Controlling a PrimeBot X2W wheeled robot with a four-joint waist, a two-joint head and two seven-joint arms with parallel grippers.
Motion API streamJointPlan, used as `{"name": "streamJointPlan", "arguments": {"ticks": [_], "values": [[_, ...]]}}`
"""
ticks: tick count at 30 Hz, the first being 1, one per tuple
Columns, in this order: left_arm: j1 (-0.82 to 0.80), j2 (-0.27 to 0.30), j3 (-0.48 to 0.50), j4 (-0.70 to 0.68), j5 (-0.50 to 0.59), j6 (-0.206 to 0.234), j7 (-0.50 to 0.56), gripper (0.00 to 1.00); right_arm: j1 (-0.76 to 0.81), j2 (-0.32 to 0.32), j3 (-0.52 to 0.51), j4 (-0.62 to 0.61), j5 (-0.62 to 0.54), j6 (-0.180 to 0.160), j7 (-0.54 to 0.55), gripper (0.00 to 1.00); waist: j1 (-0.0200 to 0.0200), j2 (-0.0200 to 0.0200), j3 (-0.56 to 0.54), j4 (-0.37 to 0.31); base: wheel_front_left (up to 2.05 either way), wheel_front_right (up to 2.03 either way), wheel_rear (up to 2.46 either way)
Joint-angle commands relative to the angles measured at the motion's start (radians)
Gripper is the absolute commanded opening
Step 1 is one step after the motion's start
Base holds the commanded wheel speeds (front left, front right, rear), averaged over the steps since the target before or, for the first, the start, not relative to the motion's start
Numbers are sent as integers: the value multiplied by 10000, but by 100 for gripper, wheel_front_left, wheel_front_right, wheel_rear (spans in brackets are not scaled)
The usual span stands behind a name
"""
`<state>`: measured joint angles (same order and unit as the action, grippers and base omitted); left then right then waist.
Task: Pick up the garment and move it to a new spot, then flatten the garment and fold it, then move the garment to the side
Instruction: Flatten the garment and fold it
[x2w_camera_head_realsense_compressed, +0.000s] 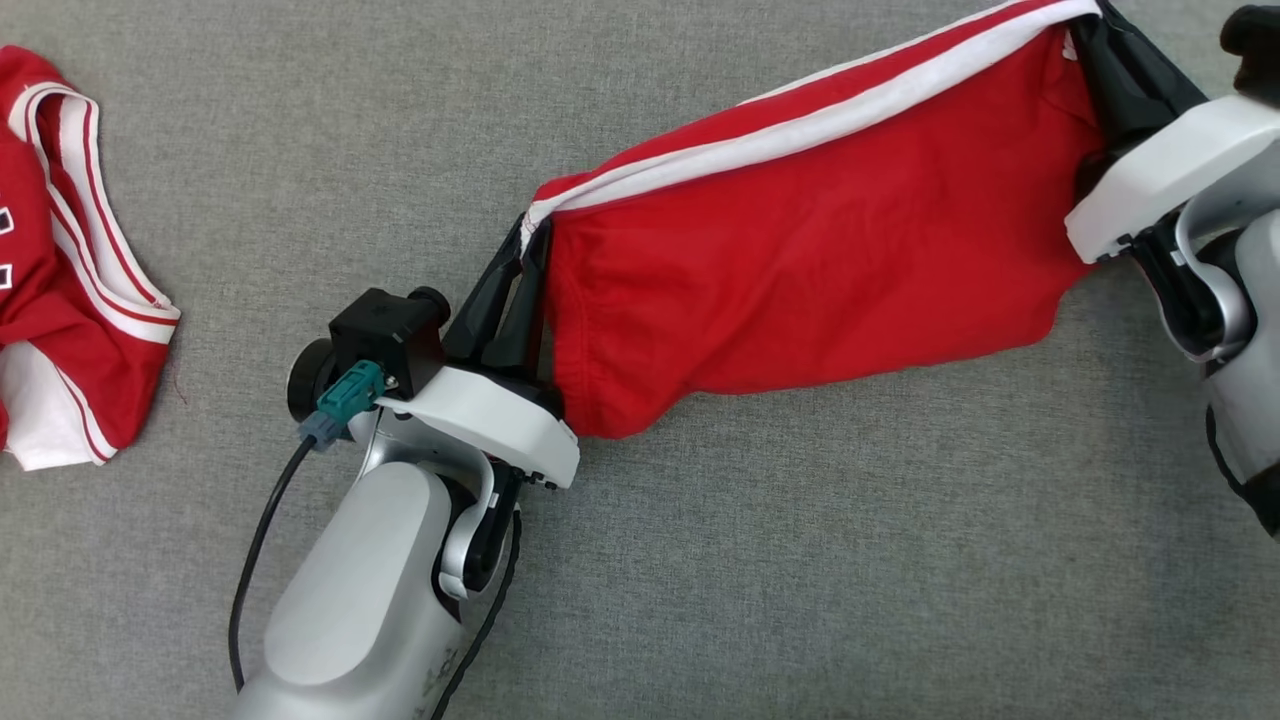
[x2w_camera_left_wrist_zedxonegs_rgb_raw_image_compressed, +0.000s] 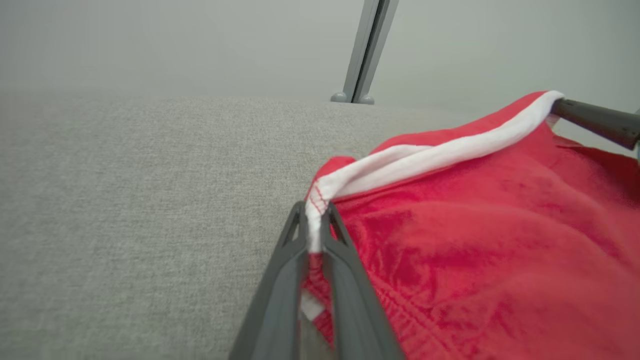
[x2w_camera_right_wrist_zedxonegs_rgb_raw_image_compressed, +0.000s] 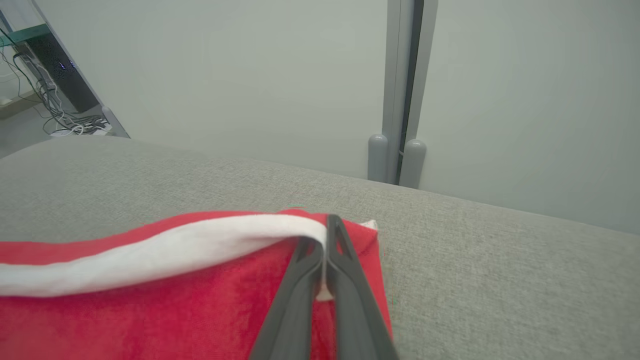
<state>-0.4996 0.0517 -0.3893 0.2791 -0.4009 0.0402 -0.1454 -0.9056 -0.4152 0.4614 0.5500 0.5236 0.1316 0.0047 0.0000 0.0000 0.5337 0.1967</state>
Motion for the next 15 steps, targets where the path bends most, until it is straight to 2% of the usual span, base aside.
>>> {"name": "streamJointPlan", "arguments": {"ticks": [1, 2, 3, 4, 10, 14, 15], "values": [[-174, 25, -22, 146, -196, 5, -25, 0, -248, 26, 250, 338, 155, -17, -277, 73, 0, 0, 60, 28, 0, 0, 0], [-205, 19, -57, 182, -292, -11, -55, 18, -352, 41, 381, 491, 215, -17, -484, 100, 0, 0, 65, 21, 0, 0, 0], [-211, 15, -100, 223, -358, -7, -88, 95, -413, 61, 490, 636, 272, -17, -678, 100, 0, 0, 62, 6, 0, 0, 0], [-195, 13, -134, 251, -441, 24, -118, 100, -443, 91, 586, 738, 321, -17, -953, 100, 0, 0, 51, -17, 0, 0, 0], [271, 22, -34, 13, -402, 432, -726, 100, 42, 189, 796, 809, 454, -17, -2418, 100, 0, 0, -281, -291, 0, 0, 0], [585, 143, 331, -617, -47, 942, -1072, 100, 756, 262, 158, 231, 319, -17, -2690, 100, 0, 0, -581, -561, 0, 0, 0], [777, 209, 522, -901, 72, 1074, -1141, 100, 1260, 290, -437, -294, 137, -15, -2711, 100, 0, 0, -804, -674, 0, 0, 0]]}}
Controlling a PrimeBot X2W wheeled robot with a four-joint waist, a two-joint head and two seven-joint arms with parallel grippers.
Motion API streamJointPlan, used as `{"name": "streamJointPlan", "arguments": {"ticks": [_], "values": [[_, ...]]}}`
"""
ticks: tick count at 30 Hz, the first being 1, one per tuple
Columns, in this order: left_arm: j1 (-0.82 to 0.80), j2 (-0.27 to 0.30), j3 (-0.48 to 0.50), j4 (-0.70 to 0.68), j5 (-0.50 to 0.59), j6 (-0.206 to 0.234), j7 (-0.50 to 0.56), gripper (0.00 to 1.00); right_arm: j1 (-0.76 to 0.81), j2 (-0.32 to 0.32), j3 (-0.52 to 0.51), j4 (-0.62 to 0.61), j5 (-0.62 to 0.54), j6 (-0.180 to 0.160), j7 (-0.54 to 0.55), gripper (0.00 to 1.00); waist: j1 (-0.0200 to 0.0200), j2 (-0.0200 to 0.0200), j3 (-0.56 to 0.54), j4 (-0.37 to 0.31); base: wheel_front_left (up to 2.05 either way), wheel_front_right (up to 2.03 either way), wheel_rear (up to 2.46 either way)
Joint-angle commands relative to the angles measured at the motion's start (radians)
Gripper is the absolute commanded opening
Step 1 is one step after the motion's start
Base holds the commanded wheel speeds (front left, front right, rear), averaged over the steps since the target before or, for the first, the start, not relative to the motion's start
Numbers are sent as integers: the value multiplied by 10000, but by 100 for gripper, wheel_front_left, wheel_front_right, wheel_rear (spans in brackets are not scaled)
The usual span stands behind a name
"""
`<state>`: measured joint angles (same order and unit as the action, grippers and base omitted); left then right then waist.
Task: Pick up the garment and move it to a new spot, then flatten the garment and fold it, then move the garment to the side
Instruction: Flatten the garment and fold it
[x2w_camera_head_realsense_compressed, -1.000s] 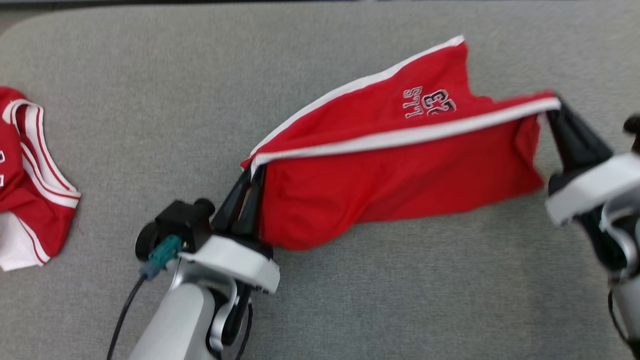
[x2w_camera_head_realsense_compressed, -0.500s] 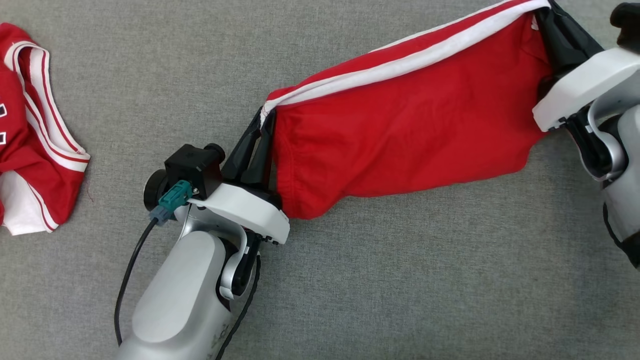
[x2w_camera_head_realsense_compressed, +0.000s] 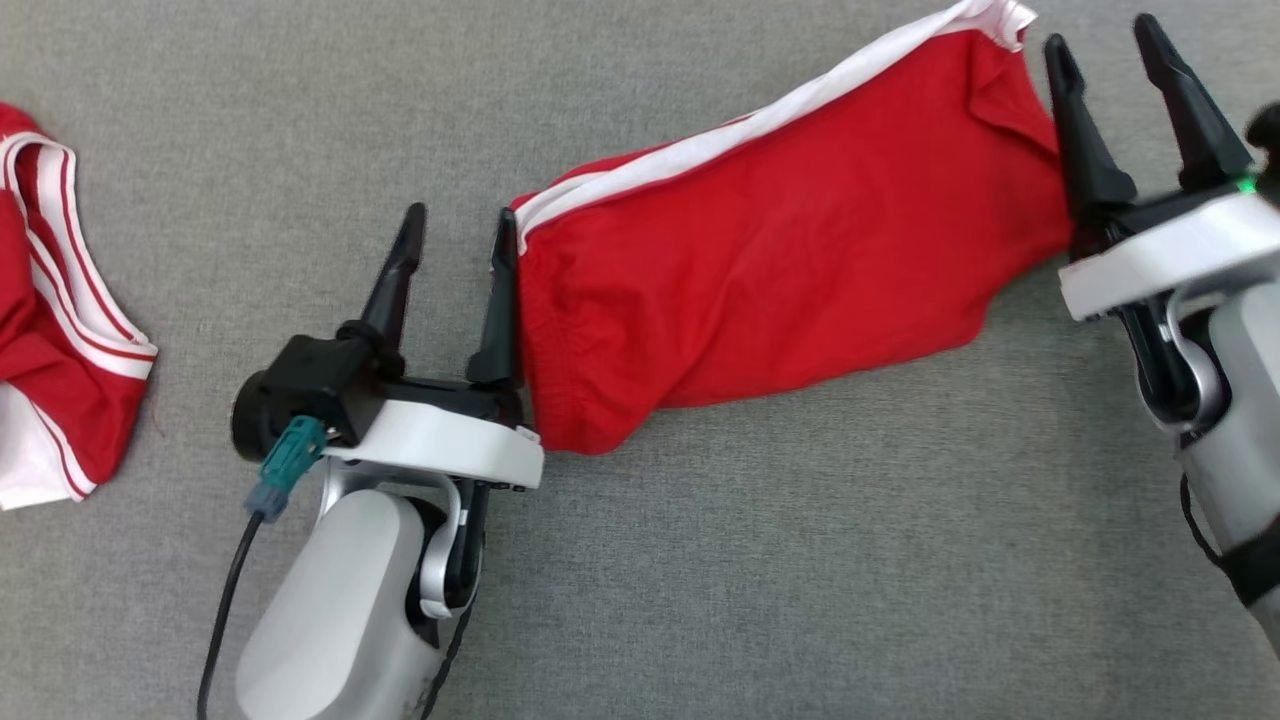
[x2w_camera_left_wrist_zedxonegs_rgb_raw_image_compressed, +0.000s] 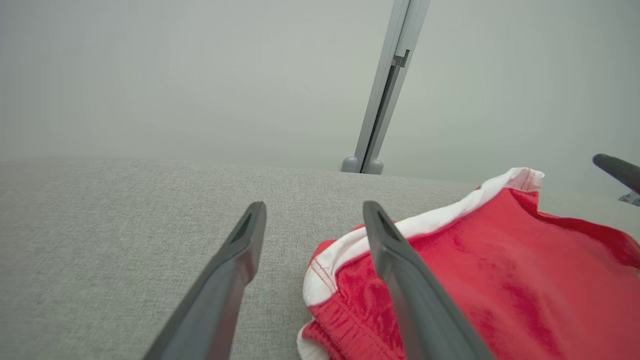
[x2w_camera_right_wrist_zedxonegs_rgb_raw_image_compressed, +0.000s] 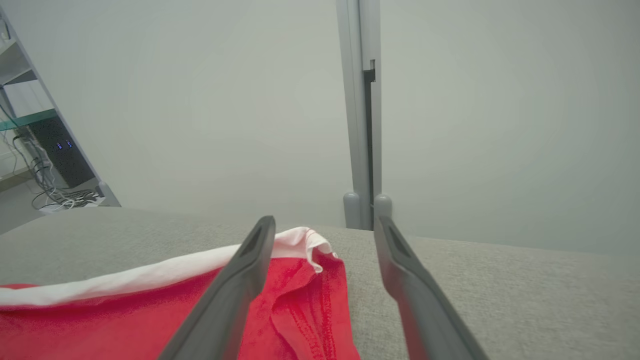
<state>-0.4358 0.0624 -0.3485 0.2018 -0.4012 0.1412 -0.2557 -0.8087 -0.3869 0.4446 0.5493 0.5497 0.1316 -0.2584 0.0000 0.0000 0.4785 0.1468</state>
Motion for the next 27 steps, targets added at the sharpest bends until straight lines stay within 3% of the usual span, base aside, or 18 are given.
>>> {"name": "streamJointPlan", "arguments": {"ticks": [1, 8, 27], "values": [[165, 146, 198, -296, 182, 113, -67, 100, 581, 27, -578, -603, -235, -15, -77, 100, 0, 0, -311, -217, 0, 0, 0], [580, 410, 811, -1104, 829, 328, -85, 100, 2800, 242, -2334, -2573, -1170, -11, -72, 100, 0, 0, -885, -523, 0, 0, 0], [2522, 679, 1032, -296, 1241, -149, -89, 100, 7047, 1190, -3327, -5592, -2398, -9, 1644, 100, 0, 0, -2388, -1125, 0, 0, 0]]}}
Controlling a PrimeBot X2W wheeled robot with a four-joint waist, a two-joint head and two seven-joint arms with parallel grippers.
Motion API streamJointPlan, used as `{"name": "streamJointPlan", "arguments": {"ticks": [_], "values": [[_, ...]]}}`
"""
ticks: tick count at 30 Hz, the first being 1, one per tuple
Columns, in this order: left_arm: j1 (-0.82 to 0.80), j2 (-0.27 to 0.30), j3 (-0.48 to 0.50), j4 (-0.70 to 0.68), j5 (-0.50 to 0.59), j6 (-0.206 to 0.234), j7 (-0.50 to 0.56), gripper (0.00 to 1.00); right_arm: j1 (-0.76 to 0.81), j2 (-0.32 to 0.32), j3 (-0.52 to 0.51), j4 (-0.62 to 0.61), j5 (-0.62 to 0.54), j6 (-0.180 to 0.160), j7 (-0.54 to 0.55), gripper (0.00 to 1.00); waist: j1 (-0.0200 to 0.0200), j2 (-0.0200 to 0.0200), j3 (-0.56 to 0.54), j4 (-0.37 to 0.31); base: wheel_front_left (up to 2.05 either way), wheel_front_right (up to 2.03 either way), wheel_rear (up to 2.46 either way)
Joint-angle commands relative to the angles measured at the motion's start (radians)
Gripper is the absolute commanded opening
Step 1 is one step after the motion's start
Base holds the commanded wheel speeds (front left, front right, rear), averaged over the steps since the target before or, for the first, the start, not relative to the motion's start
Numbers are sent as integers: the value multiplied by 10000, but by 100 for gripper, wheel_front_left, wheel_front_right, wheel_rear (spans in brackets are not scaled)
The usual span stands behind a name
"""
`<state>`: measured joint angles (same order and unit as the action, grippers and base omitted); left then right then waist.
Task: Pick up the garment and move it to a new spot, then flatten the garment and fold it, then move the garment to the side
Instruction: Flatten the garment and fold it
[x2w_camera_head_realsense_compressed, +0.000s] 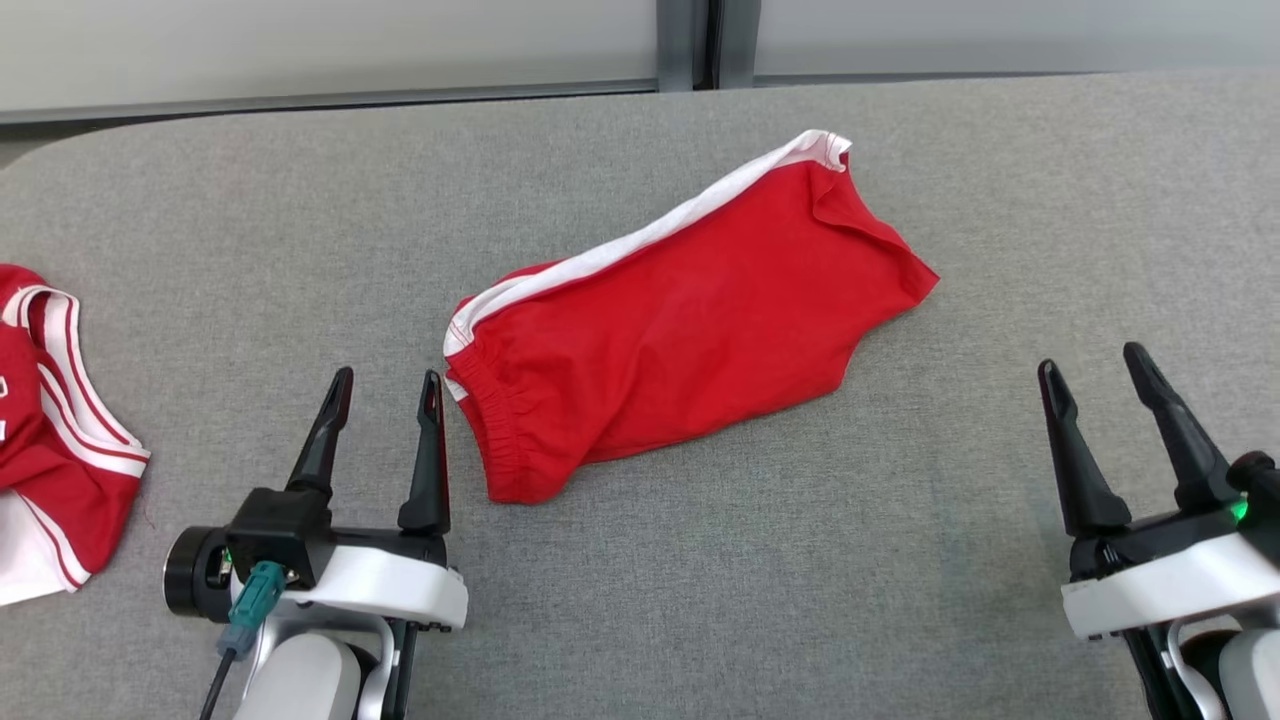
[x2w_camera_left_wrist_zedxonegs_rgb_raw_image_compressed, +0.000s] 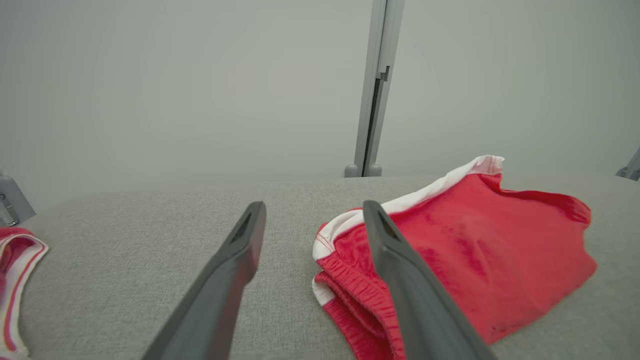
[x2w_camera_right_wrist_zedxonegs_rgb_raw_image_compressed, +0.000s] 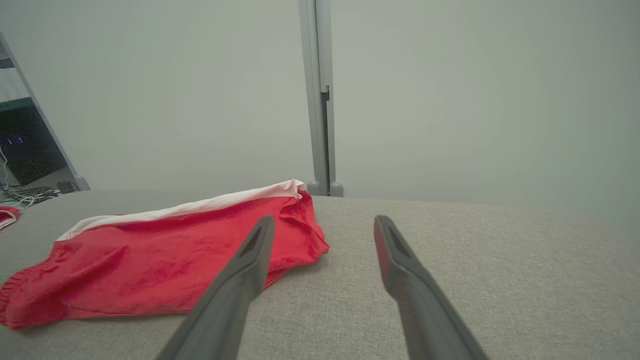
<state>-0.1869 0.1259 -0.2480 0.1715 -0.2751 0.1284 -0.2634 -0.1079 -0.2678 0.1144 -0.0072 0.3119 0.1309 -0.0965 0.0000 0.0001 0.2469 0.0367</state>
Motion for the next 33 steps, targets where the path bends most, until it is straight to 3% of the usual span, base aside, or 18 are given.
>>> {"name": "streamJointPlan", "arguments": {"ticks": [1, 22, 33], "values": [[107, 36, 35, 33, -31, -5, -13, 100, 146, 30, -80, -125, -76, -3, 94, 100, 0, -1, -103, -23, 0, 0, 0], [-26, 72, -6, 53, -34, 23, -14, 100, 330, 159, -238, -647, -322, -2, 578, 100, 0, -1, -56, 89, 0, 0, 0], [-1136, -286, -355, -173, 139, -134, -14, 100, -1230, -331, -241, 242, -112, -2, 684, 100, 0, -1, 1350, 950, 0, 0, 0]]}}
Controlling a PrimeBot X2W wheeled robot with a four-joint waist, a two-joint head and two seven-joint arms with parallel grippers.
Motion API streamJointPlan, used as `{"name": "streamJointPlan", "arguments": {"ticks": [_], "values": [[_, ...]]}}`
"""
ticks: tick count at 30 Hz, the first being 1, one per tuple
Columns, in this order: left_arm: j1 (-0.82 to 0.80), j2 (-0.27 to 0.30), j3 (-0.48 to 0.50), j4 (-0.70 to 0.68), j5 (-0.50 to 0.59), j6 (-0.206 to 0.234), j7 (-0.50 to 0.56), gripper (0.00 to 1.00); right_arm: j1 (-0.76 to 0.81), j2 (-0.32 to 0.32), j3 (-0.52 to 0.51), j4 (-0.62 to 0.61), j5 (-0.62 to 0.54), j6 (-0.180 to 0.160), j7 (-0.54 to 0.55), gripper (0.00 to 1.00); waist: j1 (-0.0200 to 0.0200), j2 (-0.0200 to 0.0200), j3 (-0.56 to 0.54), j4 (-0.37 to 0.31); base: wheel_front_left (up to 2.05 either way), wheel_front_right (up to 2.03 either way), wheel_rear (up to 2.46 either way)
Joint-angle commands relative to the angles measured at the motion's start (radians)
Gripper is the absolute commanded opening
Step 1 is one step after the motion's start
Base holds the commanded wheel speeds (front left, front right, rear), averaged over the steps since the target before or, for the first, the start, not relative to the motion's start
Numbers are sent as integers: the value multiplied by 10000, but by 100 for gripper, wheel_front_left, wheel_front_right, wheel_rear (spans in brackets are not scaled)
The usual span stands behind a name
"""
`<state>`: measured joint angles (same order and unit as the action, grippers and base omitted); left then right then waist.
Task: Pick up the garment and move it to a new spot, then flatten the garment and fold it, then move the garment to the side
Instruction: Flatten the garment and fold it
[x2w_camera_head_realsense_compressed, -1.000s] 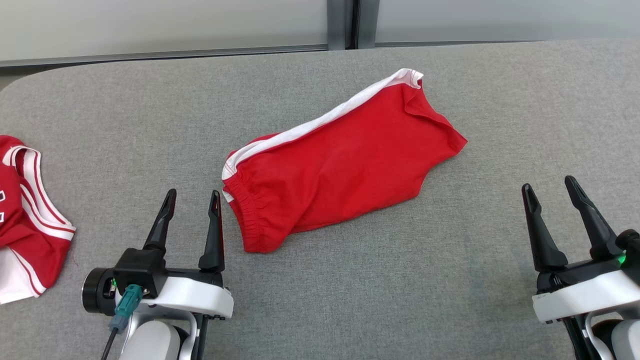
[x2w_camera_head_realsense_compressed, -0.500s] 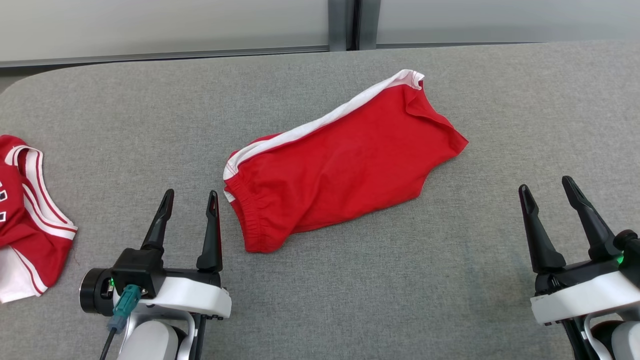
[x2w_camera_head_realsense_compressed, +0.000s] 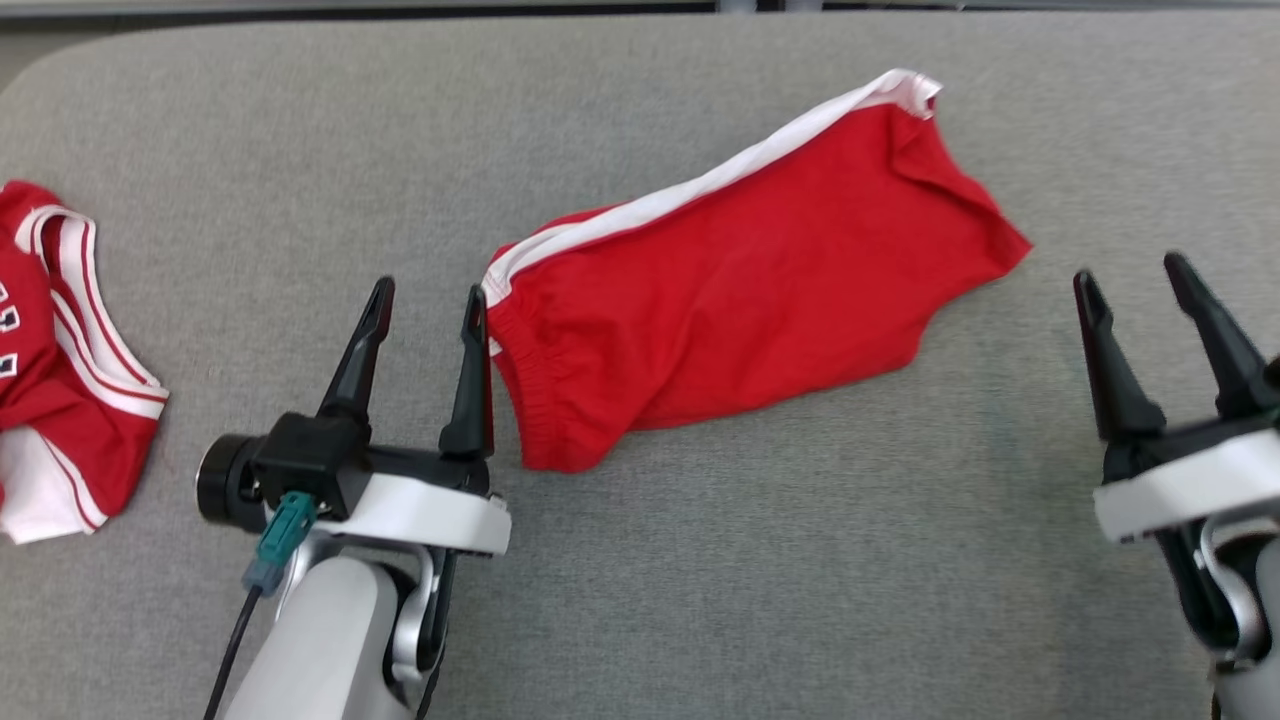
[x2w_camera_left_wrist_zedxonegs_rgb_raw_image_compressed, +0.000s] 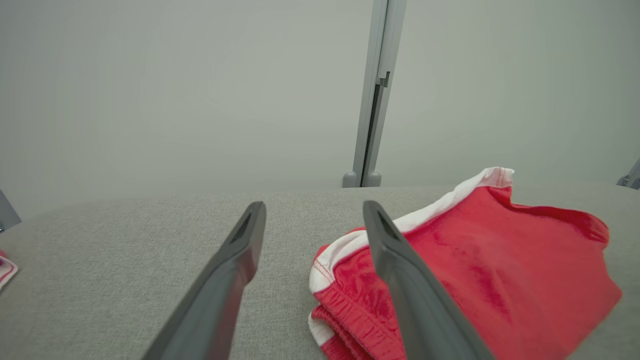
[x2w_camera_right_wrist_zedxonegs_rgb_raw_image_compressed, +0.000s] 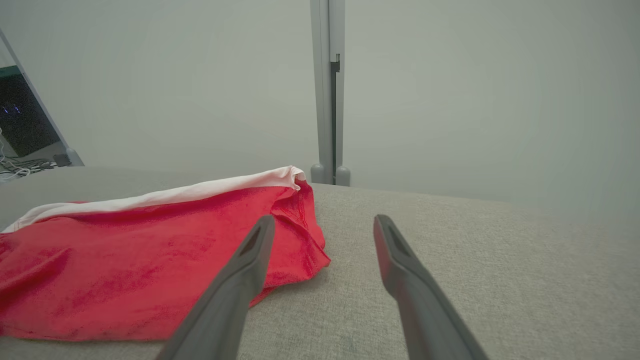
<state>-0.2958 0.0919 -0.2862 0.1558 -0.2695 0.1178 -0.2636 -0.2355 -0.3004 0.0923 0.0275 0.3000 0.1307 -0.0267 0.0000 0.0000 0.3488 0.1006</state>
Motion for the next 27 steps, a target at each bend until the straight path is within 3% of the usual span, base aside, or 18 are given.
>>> {"name": "streamJointPlan", "arguments": {"ticks": [1, 8, 16, 17, 19, 27], "values": [[-194, 14, -12, -31, 100, -42, -12, 100, -225, -91, 17, 91, 61, 0, -16, 100, 0, 0, 505, 426, 0, 0, 0], [-906, -230, -141, -42, 192, -134, -9, 100, -2260, -557, 794, 2395, 388, 0, -26, 100, 0, 0, 1202, 914, 0, 0, 0], [-991, -357, -212, 10, 114, -143, -9, 100, -3099, -193, 1803, 4845, 1217, 2, 329, 100, 0, 0, 1243, 1016, 0, 0, 0], [-955, -360, -183, 1, 114, -131, -9, 100, -3125, -159, 1902, 5014, 1357, 2, 425, 81, 0, 0, 1238, 992, 0, 0, 0], [-903, -371, -133, 5, 138, -142, -7, 100, -3198, -105, 2154, 5206, 1692, 3, 511, 0, 0, 0, 1227, 953, 0, 0, 0], [-603, -379, 110, 91, 354, -233, -7, 100, -2879, -162, 2517, 5143, 2254, 2, -523, 0, 0, 0, 748, 591, 0, 0, 0]]}}
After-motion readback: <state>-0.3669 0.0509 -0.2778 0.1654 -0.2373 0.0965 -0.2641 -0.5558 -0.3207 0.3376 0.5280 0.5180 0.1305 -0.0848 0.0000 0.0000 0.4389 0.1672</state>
